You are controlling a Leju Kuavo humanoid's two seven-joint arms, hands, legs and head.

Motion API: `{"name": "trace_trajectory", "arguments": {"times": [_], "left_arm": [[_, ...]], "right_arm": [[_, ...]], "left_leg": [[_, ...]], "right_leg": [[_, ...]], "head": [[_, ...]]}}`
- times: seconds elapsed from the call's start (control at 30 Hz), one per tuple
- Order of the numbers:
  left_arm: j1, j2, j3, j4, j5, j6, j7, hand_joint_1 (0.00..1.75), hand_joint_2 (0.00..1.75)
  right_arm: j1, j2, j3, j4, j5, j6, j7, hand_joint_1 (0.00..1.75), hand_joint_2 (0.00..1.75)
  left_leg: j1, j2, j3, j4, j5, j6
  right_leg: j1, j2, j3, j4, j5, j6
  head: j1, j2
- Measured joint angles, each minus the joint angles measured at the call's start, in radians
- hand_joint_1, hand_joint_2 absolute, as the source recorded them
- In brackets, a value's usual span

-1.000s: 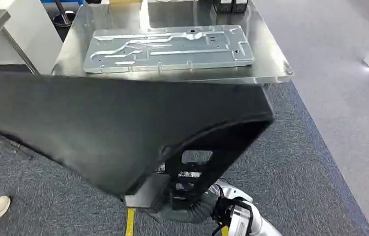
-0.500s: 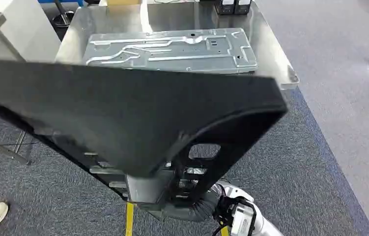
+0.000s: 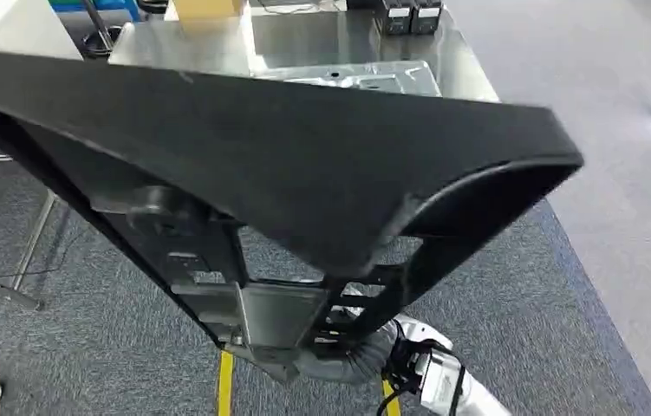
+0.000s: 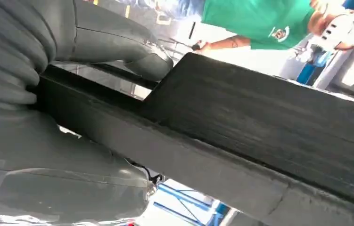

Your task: Take the parts from the cabinet and place them on the table.

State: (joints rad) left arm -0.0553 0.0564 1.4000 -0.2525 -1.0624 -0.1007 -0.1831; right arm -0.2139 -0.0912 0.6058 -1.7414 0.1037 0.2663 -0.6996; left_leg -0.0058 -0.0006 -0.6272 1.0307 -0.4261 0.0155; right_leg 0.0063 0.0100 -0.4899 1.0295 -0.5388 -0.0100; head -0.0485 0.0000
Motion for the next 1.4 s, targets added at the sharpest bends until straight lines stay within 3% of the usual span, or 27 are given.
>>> {"name": "trace_trajectory", "arguments": {"times": [0.07, 0.2, 0.23, 0.27, 0.37, 0.4, 0.43, 0.53, 0.57, 0.6, 0.7, 0.73, 0.77, 0.8, 0.87, 0.9, 0.93, 1.0, 1.07, 1.1, 1.17, 1.2, 1.23, 1.27, 1.3, 1.37, 1.4], "left_arm": [[-0.005, 0.000, -0.006, 0.000, -0.002, -0.003, -0.002, 0.00, 0.00], [-0.006, 0.000, -0.010, 0.000, -0.005, -0.004, -0.001, 0.00, 0.00], [-0.005, 0.000, -0.010, 0.000, -0.006, -0.004, 0.000, 0.00, 0.00], [-0.005, -0.001, -0.011, 0.000, -0.006, -0.004, 0.000, 0.00, 0.00], [-0.005, -0.003, -0.011, 0.002, -0.005, -0.005, 0.000, 0.00, 0.00], [-0.009, -0.003, -0.011, 0.002, -0.005, -0.005, 0.001, 0.00, 0.00], [-0.013, -0.003, -0.011, 0.002, -0.005, -0.005, 0.001, 0.00, 0.00], [-0.015, -0.003, -0.011, 0.003, -0.002, -0.005, 0.001, 0.00, 0.00], [-0.018, -0.004, -0.011, 0.004, -0.001, -0.005, 0.000, 0.00, 0.00], [-0.022, -0.004, -0.011, 0.005, 0.000, -0.005, 0.000, 0.00, 0.00], [-0.020, -0.004, -0.011, 0.006, 0.005, -0.005, 0.000, 0.00, 0.00], [-0.018, -0.004, -0.011, 0.006, 0.005, -0.004, 0.000, 0.00, 0.00], [-0.016, -0.005, -0.011, 0.007, 0.005, -0.004, 0.000, 0.00, 0.00], [-0.016, -0.005, -0.011, 0.007, 0.005, -0.004, -0.001, 0.00, 0.00], [-0.014, -0.003, -0.011, 0.007, 0.005, -0.004, -0.002, 0.00, 0.00], [-0.014, 0.002, -0.011, 0.007, 0.005, -0.004, -0.003, 0.00, 0.00], [-0.015, 0.001, -0.011, 0.008, 0.006, -0.005, -0.005, 0.00, 0.00], [-0.013, 0.003, -0.011, 0.008, 0.007, -0.006, -0.006, 0.00, 0.00], [-0.014, -0.003, -0.011, 0.008, 0.009, -0.008, -0.007, 0.00, 0.00], [-0.015, -0.003, -0.011, 0.008, 0.010, -0.008, -0.008, 0.00, 0.00], [-0.018, -0.006, -0.011, 0.008, 0.013, -0.008, -0.009, 0.00, 0.00], [-0.017, -0.010, -0.011, 0.008, 0.013, -0.008, -0.010, 0.00, 0.00], [-0.016, -0.012, -0.011, 0.008, 0.015, -0.008, -0.012, 0.00, 0.00], [-0.014, -0.015, -0.010, 0.008, 0.015, -0.008, -0.015, 0.00, 0.00], [-0.013, -0.019, -0.010, 0.008, 0.015, -0.008, -0.018, 0.00, 0.00], [-0.013, -0.025, -0.010, 0.009, 0.015, -0.010, -0.022, 0.00, 0.00], [-0.012, -0.026, -0.010, 0.009, 0.013, -0.010, -0.024, 0.00, 0.00]], "right_arm": [[-0.002, -0.002, 0.000, -0.007, 0.001, -0.003, 0.000, 1.68, 1.75], [0.001, -0.011, 0.000, -0.009, 0.002, -0.002, 0.000, 1.68, 1.75], [0.002, -0.012, 0.000, -0.009, 0.002, -0.002, 0.000, 1.68, 1.75], [0.001, -0.013, 0.000, -0.009, 0.003, -0.002, 0.000, 1.68, 1.75], [0.001, -0.016, 0.000, -0.008, 0.011, 0.001, 0.000, 1.68, 1.75], [0.000, -0.016, 0.001, -0.007, 0.012, 0.001, 0.000, 1.68, 1.75], [0.000, -0.016, 0.001, -0.006, 0.014, 0.003, 0.001, 1.68, 1.75], [-0.011, -0.016, 0.001, -0.006, 0.015, 0.011, 0.001, 1.68, 1.75], [-0.016, -0.015, 0.001, -0.006, 0.014, 0.014, 0.001, 1.68, 1.75], [-0.026, -0.013, 0.001, -0.005, 0.013, 0.018, 0.002, 1.68, 1.75], [-0.040, -0.008, 0.001, -0.002, 0.009, 0.031, 0.008, 1.68, 1.75], [-0.041, -0.008, 0.001, 0.000, 0.009, 0.035, 0.011, 1.68, 1.75], [-0.043, -0.008, 0.001, 0.003, 0.008, 0.038, 0.013, 1.68, 1.75], [-0.046, -0.007, 0.001, 0.003, 0.008, 0.039, 0.015, 1.68, 1.75], [-0.053, -0.005, 0.001, 0.005, 0.008, 0.041, 0.017, 1.68, 1.75], [-0.056, -0.005, 0.001, 0.008, 0.008, 0.043, 0.017, 1.68, 1.75], [-0.057, -0.004, 0.002, 0.012, 0.008, 0.048, 0.019, 1.68, 1.75], [-0.057, 0.000, 0.003, 0.014, 0.008, 0.053, 0.021, 1.68, 1.75], [-0.065, 0.005, 0.007, 0.019, 0.009, 0.061, 0.021, 1.68, 1.75], [-0.072, 0.006, 0.011, 0.022, 0.009, 0.067, 0.018, 1.68, 1.75], [-0.076, 0.007, 0.020, 0.034, 0.015, 0.078, 0.015, 1.68, 1.75], [-0.075, 0.008, 0.023, 0.041, 0.020, 0.081, 0.012, 1.68, 1.75], [-0.076, 0.008, 0.028, 0.048, 0.023, 0.082, 0.011, 1.68, 1.75], [-0.077, 0.008, 0.035, 0.054, 0.027, 0.084, 0.010, 1.68, 1.75], [-0.077, 0.009, 0.039, 0.058, 0.030, 0.087, 0.009, 1.68, 1.75], [-0.085, 0.014, 0.048, 0.069, 0.036, 0.092, 0.008, 1.68, 1.75], [-0.091, 0.015, 0.052, 0.079, 0.039, 0.093, 0.007, 1.68, 1.75]], "left_leg": [[0.009, -0.003, 0.038, -0.021, 0.000, 0.006], [0.013, -0.003, 0.067, -0.023, -0.031, 0.009], [0.014, -0.004, 0.078, -0.023, -0.040, 0.006], [0.017, -0.004, 0.092, -0.023, -0.050, 0.003], [0.024, -0.006, 0.132, -0.025, -0.087, -0.017], [0.023, -0.009, 0.142, -0.019, -0.095, -0.024], [0.023, -0.008, 0.135, -0.022, -0.101, -0.033], [0.025, -0.006, 0.157, -0.030, -0.110, -0.052], [0.026, -0.005, 0.146, 0.003, -0.109, -0.054], [0.026, -0.004, 0.110, 0.068, -0.116, -0.055], [0.026, -0.004, -0.036, 0.277, -0.202, -0.056], [0.026, -0.004, -0.064, 0.292, -0.206, -0.053], [0.025, -0.004, -0.068, 0.261, -0.181, -0.048], [0.021, -0.004, -0.058, 0.201, -0.133, -0.038], [0.006, -0.003, -0.025, 0.042, 0.012, -0.006], [-0.003, -0.004, -0.033, 0.027, 0.023, 0.005], [-0.006, -0.004, -0.026, 0.004, 0.009, 0.003], [-0.011, -0.005, -0.013, -0.012, 0.019, 0.008], [0.000, -0.007, 0.031, -0.043, 0.021, 0.010], [0.003, -0.007, 0.043, -0.048, 0.018, 0.014], [0.006, -0.007, 0.054, -0.048, 0.004, 0.014], [0.007, -0.007, 0.060, -0.048, -0.003, 0.012], [0.008, -0.008, 0.068, -0.047, -0.011, 0.010], [0.011, -0.008, 0.079, -0.046, -0.020, 0.007], [0.014, -0.008, 0.091, -0.043, -0.031, 0.004], [0.018, -0.009, 0.116, -0.038, -0.056, -0.008], [0.017, -0.010, 0.125, -0.033, -0.065, -0.016]], "right_leg": [[-0.002, -0.002, -0.015, 0.054, -0.005, 0.011], [-0.017, -0.004, -0.188, 0.282, -0.105, 0.035], [-0.020, -0.004, -0.205, 0.279, -0.093, 0.040], [-0.023, -0.005, -0.205, 0.242, -0.058, 0.043], [-0.030, -0.010, -0.150, 0.019, 0.129, 0.046], [-0.020, -0.010, -0.154, 0.016, 0.095, 0.036], [-0.018, -0.010, -0.153, 0.022, 0.095, 0.023], [-0.021, -0.004, -0.134, 0.012, 0.096, -0.002], [-0.020, -0.005, -0.122, 0.006, 0.091, -0.009], [-0.019, -0.006, -0.114, 0.004, 0.085, -0.015], [-0.011, -0.006, -0.089, 0.004, 0.060, -0.025], [-0.007, -0.004, -0.075, 0.004, 0.050, -0.026], [-0.003, -0.003, -0.060, 0.004, 0.039, -0.027], [0.001, -0.002, -0.044, 0.004, 0.028, -0.028], [0.004, -0.003, -0.020, -0.001, 0.006, -0.029], [0.007, -0.003, -0.010, 0.004, 0.000, -0.025], [0.003, 0.000, -0.017, -0.002, -0.003, -0.019], [-0.002, -0.001, -0.006, 0.002, 0.009, -0.007], [-0.002, -0.003, 0.002, 0.017, 0.003, 0.001], [-0.001, -0.003, -0.021, 0.062, -0.005, 0.009], [-0.010, -0.004, -0.117, 0.195, -0.059, 0.024], [-0.014, -0.004, -0.160, 0.244, -0.089, 0.030], [-0.018, -0.004, -0.189, 0.266, -0.096, 0.034], [-0.022, -0.005, -0.199, 0.248, -0.074, 0.039], [-0.026, -0.006, -0.190, 0.195, -0.025, 0.042], [-0.032, -0.008, -0.145, 0.036, 0.113, 0.049], [-0.030, -0.009, -0.145, 0.012, 0.119, 0.044]], "head": [[0.001, 0.000], [0.001, 0.000], [0.001, 0.000], [0.001, 0.000], [0.003, 0.000], [-0.001, 0.000], [-0.001, 0.000], [-0.002, 0.000], [-0.001, 0.000], [-0.003, 0.000], [-0.003, 0.000], [-0.002, 0.000], [-0.003, 0.000], [-0.003, 0.000], [-0.002, 0.000], [0.002, 0.000], [0.001, 0.000], [0.002, 0.000], [0.001, 0.000], [0.005, 0.000], [0.005, 0.000], [0.005, 0.000], [0.005, 0.000], [0.005, 0.000], [0.005, 0.000], [0.006, 0.000], [0.006, 0.000]]}}
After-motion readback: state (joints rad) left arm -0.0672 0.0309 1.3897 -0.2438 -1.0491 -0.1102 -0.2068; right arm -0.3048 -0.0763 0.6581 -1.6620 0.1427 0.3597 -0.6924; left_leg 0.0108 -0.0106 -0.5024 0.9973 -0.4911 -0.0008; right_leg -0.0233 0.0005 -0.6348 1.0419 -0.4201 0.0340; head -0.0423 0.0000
